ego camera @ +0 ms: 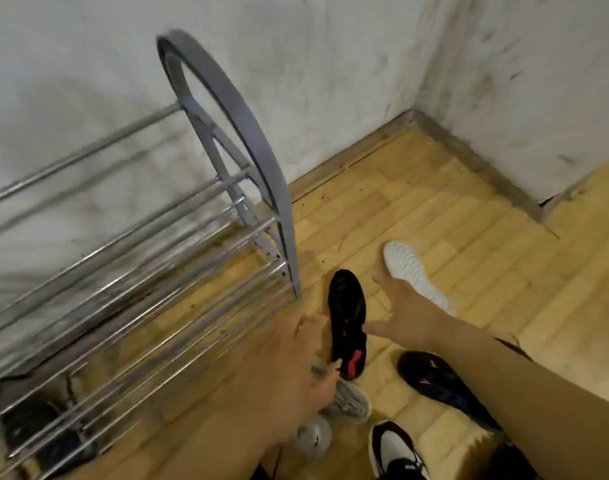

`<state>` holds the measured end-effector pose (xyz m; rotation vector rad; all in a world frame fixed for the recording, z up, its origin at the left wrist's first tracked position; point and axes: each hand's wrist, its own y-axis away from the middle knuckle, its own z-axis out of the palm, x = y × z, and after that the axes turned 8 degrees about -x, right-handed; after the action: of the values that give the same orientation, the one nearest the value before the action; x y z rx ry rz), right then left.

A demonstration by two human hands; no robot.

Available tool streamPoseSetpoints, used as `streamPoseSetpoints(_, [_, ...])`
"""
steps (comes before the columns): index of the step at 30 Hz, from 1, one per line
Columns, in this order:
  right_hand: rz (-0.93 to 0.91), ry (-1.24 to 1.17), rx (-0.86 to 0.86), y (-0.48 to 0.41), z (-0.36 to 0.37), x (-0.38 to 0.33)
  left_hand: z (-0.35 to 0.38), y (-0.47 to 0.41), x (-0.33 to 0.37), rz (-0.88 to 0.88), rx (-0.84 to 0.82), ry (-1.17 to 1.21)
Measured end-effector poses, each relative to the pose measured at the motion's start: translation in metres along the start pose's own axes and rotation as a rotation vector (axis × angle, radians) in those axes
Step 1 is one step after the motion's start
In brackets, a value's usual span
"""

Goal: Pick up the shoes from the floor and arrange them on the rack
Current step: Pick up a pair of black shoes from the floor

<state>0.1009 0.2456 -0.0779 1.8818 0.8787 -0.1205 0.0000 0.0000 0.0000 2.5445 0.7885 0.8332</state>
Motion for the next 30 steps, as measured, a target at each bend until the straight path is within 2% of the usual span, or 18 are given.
streamPoseSetpoints(3, [0.049,-0.149,-0.006,-0.057,0.07,0.031,0.069,-0.011,-0.036,-0.121,-0.103,0.133])
streamPoseSetpoints(6, [0.194,-0.239,0.018,-0.113,0.151,0.056,0.123,-0.013,-0.071,-0.183,-0.198,0.186])
streamPoseSetpoints(9, [0.28,-0.134,0.152,-0.156,0.191,0.075,0.152,-0.02,-0.101,-0.22,-0.137,0.154])
streamPoseSetpoints(11, [0.21,-0.204,0.179,-0.159,0.195,0.082,0.153,-0.019,-0.101,-0.238,-0.115,0.155])
streamPoseSetpoints(13, [0.134,-0.296,0.232,-0.141,0.188,0.091,0.145,-0.011,-0.088,-0.225,-0.045,0.17])
streamPoseSetpoints(16, [0.173,-0.409,0.279,-0.099,0.179,0.107,0.124,0.002,-0.058,-0.183,-0.019,0.233])
streamPoseSetpoints(19, [0.144,-0.755,0.301,-0.056,0.17,0.121,0.094,0.007,-0.025,-0.075,-0.032,0.126])
streamPoseSetpoints(22, [0.005,-1.107,0.28,-0.004,0.15,0.137,0.068,0.001,0.019,-0.016,-0.012,0.109])
streamPoseSetpoints(27, [-0.214,-1.306,0.272,0.091,0.134,0.165,0.062,-0.011,0.115,0.057,-0.184,0.109])
streamPoseSetpoints(30, [-0.383,-1.492,0.278,0.131,0.126,0.179,0.077,-0.022,0.163,0.035,-0.177,0.203])
